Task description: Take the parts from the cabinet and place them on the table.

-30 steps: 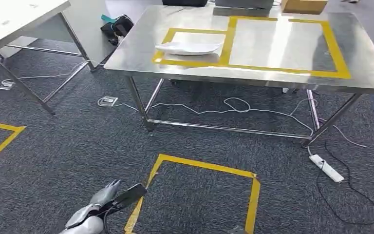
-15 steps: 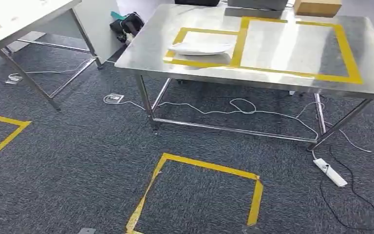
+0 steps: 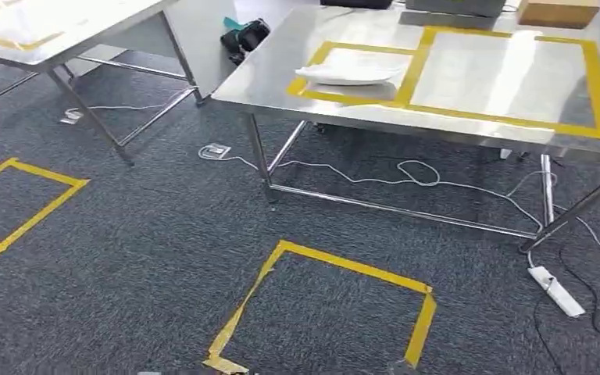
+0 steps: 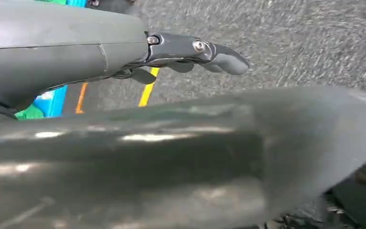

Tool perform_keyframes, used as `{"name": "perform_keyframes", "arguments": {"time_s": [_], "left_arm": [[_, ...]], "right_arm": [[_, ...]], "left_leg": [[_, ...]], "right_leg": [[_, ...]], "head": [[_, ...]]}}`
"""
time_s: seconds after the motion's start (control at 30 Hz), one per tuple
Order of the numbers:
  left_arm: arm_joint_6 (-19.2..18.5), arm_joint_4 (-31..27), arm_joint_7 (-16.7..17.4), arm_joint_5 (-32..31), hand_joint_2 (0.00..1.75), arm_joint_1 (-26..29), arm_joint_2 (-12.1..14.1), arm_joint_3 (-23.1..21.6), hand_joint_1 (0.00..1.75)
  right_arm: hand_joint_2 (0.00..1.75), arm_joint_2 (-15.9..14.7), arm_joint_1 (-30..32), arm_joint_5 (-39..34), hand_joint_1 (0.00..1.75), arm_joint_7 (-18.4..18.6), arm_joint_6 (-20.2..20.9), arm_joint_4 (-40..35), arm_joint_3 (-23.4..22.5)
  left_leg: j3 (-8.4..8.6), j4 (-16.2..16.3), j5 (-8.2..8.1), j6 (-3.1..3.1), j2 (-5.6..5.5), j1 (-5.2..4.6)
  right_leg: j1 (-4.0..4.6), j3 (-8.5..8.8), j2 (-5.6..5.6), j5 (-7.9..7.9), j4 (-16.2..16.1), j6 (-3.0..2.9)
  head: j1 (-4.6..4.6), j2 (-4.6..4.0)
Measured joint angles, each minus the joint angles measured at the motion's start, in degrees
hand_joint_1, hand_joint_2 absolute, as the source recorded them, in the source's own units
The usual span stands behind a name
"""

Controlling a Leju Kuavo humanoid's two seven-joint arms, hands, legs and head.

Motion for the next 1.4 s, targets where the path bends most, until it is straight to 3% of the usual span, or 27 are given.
{"name": "perform_keyframes", "arguments": {"time_s": [0.03, 0.1, 0.13, 0.17, 0.2, 0.33, 0.4, 0.47, 0.53, 0.57, 0.63, 0.67, 0.7, 0.77, 0.83, 0.9, 0.93, 1.0, 1.03, 1.07, 1.13, 1.17, 1.2, 1.23, 1.33, 1.37, 1.4], "left_arm": [[-0.11, 0.02, 0.00, -0.07, 0.00, 0.05, -0.02, 0.05, 0.00], [-0.24, 0.02, 0.00, -0.16, 0.00, 0.15, -0.02, 0.15, 0.00], [-0.26, 0.02, 0.02, -0.20, 0.00, 0.11, -0.04, 0.20, 0.00], [-0.29, 0.00, 0.19, -0.35, 0.00, -0.01, -0.13, 0.20, 0.00], [-0.33, 0.00, 0.28, -0.38, 0.00, -0.30, -0.28, 0.22, 0.00], [-0.42, 0.02, 0.39, -0.51, 0.00, -0.39, -0.44, 0.31, 0.00], [-0.48, 0.02, 0.61, -0.55, 0.00, -0.33, -0.44, 0.35, 0.00], [-0.68, 0.02, 0.66, -0.77, 0.00, -0.70, -0.59, 0.35, 0.00], [-0.74, 0.02, 0.68, -1.01, 0.00, -0.73, -0.61, 0.37, 0.00], [-0.77, 0.02, 0.70, -1.23, 0.00, -0.69, -0.61, 0.37, 0.00], [-0.88, 0.02, 0.83, -1.36, 0.00, -0.63, -0.61, 0.40, 0.00], [-0.92, 0.02, 0.83, -1.36, 0.00, -0.66, -0.66, 0.40, 0.00], [-0.92, 0.02, 0.83, -1.36, 0.00, -0.78, -0.68, 0.40, 0.00], [-0.99, 0.02, 0.87, -1.36, 0.00, -0.69, -0.68, 0.42, 0.00], [-1.05, 0.04, 1.09, -1.36, 0.00, -0.40, -0.76, 0.53, 0.00], [-1.16, 0.04, 1.33, -1.43, 0.00, -0.39, -0.90, 0.66, 0.00], [-1.27, 0.04, 1.36, -1.58, 0.00, -0.64, -0.96, 0.66, 0.00], [-1.31, 0.04, 1.36, -1.91, 0.00, -0.93, -0.98, 0.72, 0.00], [-1.33, 0.02, 1.35, -1.91, 0.00, -0.89, -1.05, 0.75, 0.00], [-1.36, 0.02, 1.38, -1.91, 0.00, -0.73, -1.07, 0.77, 0.00], [-1.40, 0.02, 1.38, -1.97, 0.00, -0.66, -1.09, 0.83, 0.00], [-1.40, 0.02, 1.38, -2.02, 0.00, -0.76, -1.09, 0.88, 0.00], [-1.42, 0.02, 1.38, -2.04, 0.00, -1.03, -1.36, 0.92, 0.00], [-1.44, 0.02, 1.38, -2.06, 0.00, -1.26, -1.35, 1.05, 0.00], [-1.44, 0.02, 1.38, -2.17, 0.00, -0.81, -1.22, 1.58, 0.00], [-1.42, 0.02, 1.38, -2.34, 0.00, -0.75, -1.24, 1.66, 0.00], [-1.40, 0.02, 1.38, -2.43, 0.00, -0.69, -1.25, 1.71, 0.00]], "right_arm": [[0.00, 0.02, -0.04, 0.00, 0.00, 0.18, -0.02, 0.00, 0.00], [0.00, 0.02, -0.29, 0.00, 0.00, 0.48, -0.07, 0.00, -0.07], [0.00, 0.02, -0.39, -0.02, 0.00, 0.62, -0.09, 0.00, -0.13], [0.00, 0.02, -0.40, -0.02, 0.00, 0.77, -0.11, 0.00, -0.20], [0.00, 0.02, -0.39, -0.04, 0.00, 0.88, -0.13, 0.00, -0.24], [0.00, 0.02, -0.72, -0.02, 0.00, 1.05, -0.15, -0.02, -0.29], [0.00, 0.02, -0.88, 0.00, 0.00, 1.21, -0.13, -0.02, -0.31], [0.00, 0.02, -0.78, 0.00, 0.00, 1.64, -0.13, 0.02, -0.33], [0.00, 0.02, -0.63, 0.04, 0.00, 2.02, -0.11, 0.02, -0.37], [0.00, 0.02, -0.53, 0.11, 0.00, 2.08, -0.11, 0.02, -0.37], [0.00, 0.02, -0.61, 0.13, 0.00, 2.19, -0.11, 0.02, -0.40], [0.00, 0.02, -0.67, 0.13, 0.00, 2.26, -0.11, 0.02, -0.42], [0.00, 0.02, -0.66, 0.17, 0.00, 2.43, -0.11, 0.07, -0.46], [0.00, 0.02, -0.95, 0.28, 0.00, 2.54, -0.11, 0.07, -0.66], [0.00, 0.00, -0.98, 0.37, 0.00, 2.74, -0.15, 0.07, -0.79], [0.00, 0.09, -1.08, 0.50, 0.00, 2.85, -0.20, 0.07, -0.83], [0.00, 0.09, -0.96, 0.59, 0.00, 2.93, -0.20, 0.07, -0.83], [0.00, 0.09, -0.64, 0.83, 0.00, 3.24, -0.20, 0.07, -0.83], [0.00, 0.09, -0.61, 0.92, 0.00, 3.37, -0.20, 0.07, -0.83], [0.00, 0.09, -0.65, 1.01, 0.00, 3.37, -0.20, 0.07, -0.85], [0.00, 0.09, -0.81, 1.03, 0.00, 3.44, -0.20, 0.07, -0.85], [0.00, 0.09, -0.83, 1.03, 0.00, 3.44, -0.20, 0.07, -0.85], [0.00, 0.07, -0.77, 1.03, 0.00, 3.44, -0.20, 0.07, -0.85], [0.00, 0.07, -0.77, 1.05, 0.00, 3.48, -0.20, 0.07, -0.85], [0.00, 0.11, -1.22, 1.18, 0.00, 3.52, -0.18, 0.07, -0.88], [0.00, 0.15, -1.33, 1.20, 0.00, 3.55, -0.18, 0.00, -0.88], [0.00, 0.15, -1.40, 1.22, 0.00, 3.52, -0.18, -0.02, -0.88]], "left_leg": [[0.33, 0.48, 0.12, 0.16, 0.02, -0.02], [4.34, -5.47, 3.56, 0.83, 0.40, -0.20], [7.14, -10.14, 5.52, 1.27, 1.74, -0.46], [9.45, -13.97, 6.41, 1.70, 5.04, -0.90], [10.41, -15.93, 5.46, 1.48, 6.22, -1.68], [10.22, -16.28, 5.27, 2.34, 3.19, -1.51], [10.27, -16.33, 5.28, 2.97, 1.89, -1.32], [10.25, -16.33, 5.23, 3.39, 0.11, -1.44], [10.38, -16.31, 5.20, 3.52, -1.71, -1.62], [10.47, -16.29, 5.21, 3.53, -2.71, -1.66], [10.72, -16.27, 5.25, 3.47, -4.47, -1.66], [10.76, -16.25, 5.31, 3.36, -5.19, -1.61], [10.42, -15.86, 5.39, 3.06, -5.87, -1.92], [10.08, -16.15, 5.78, 2.48, -6.93, -1.48], [9.75, -16.35, 6.33, 1.64, -8.39, -1.24], [8.42, -13.50, 3.66, 1.22, -2.86, -1.56], [6.66, -9.73, 1.36, 0.85, -1.38, -1.47], [2.69, -1.26, -2.23, 0.33, -0.21, -1.00], [1.81, 0.64, -2.46, 0.07, -0.04, -0.66], [2.46, -0.28, -1.26, -0.15, 0.07, -0.31], [6.96, -8.31, 3.03, -0.54, 1.20, 0.14], [9.81, -12.96, 4.65, -0.71, 3.25, 0.21], [11.61, -15.94, 4.38, -1.02, 6.07, -0.09], [11.53, -16.19, 4.37, 0.06, 4.80, -0.14], [11.39, -16.34, 4.24, 1.35, 2.96, -0.59], [11.61, -16.57, 4.51, 1.87, 2.21, -0.24], [11.63, -16.57, 4.46, 2.22, 1.81, -0.26]], "right_leg": [[0.09, -0.03, -0.72, -0.01, 0.00, 0.00], [0.15, 0.11, -2.09, -0.25, 0.00, 0.22], [0.15, 0.36, -2.60, -0.44, 0.00, 0.50], [0.23, 0.58, -3.04, -0.73, -0.01, 0.95], [0.80, -0.04, -3.62, -1.26, 0.36, 1.48], [0.66, 1.61, -6.27, -1.91, -0.46, 2.26], [0.35, -0.54, 0.01, -4.67, 4.02, 2.42], [0.52, -5.55, 1.75, -8.42, 13.60, 2.36], [0.60, -8.86, 2.02, -8.59, 18.05, 2.21], [0.62, -8.70, 2.11, -6.66, 16.43, 2.06], [0.60, -5.19, 3.15, -0.73, 7.24, 1.75], [0.47, -3.33, 5.16, 1.23, 2.90, 1.62], [-0.03, -2.80, 8.24, 0.56, 1.08, 1.45], [0.34, -2.71, 7.13, 0.64, 0.90, 1.20], [0.38, -2.11, 5.79, 1.24, 0.43, 0.34], [0.19, -1.81, 4.24, 1.79, -0.23, -0.19], [0.22, -1.83, 3.34, 1.81, -0.24, -0.26], [0.20, -1.89, 1.20, 1.72, -0.24, -0.30], [0.15, -1.92, 0.26, 1.68, -0.24, -0.28], [0.08, -1.90, -0.54, 1.62, -0.24, -0.18], [-0.12, -1.71, -2.03, 1.37, -0.23, 0.25], [-0.16, -1.44, -2.63, 1.21, -0.23, 0.57], [0.29, -1.52, -3.23, 0.83, -0.08, 1.19], [0.40, -1.79, -3.70, 0.57, 0.04, 1.61], [0.07, -0.11, -5.49, 0.48, -0.64, 2.69], [-0.30, -0.60, -4.78, 0.05, -0.47, 3.10], [-0.33, -0.99, -1.83, -1.27, 1.23, 3.07]], "head": [[-0.02, 0.00], [0.00, 0.00], [-0.07, 0.00], [-0.02, 0.00], [-0.18, 0.00], [0.02, 0.00], [0.46, 0.00], [0.65, 0.00], [0.66, 0.00], [0.66, 0.00], [0.66, 0.00], [0.68, 0.00], [0.59, 0.00], [0.66, 0.00], [0.57, 0.00], [0.06, 0.00], [0.04, 0.00], [0.06, 0.00], [0.04, 0.00], [0.04, 0.00], [0.04, 0.00], [0.02, 0.00], [-0.09, 0.00], [0.04, 0.00], [0.37, 0.00], [0.33, 0.00], [0.68, 0.00]]}}
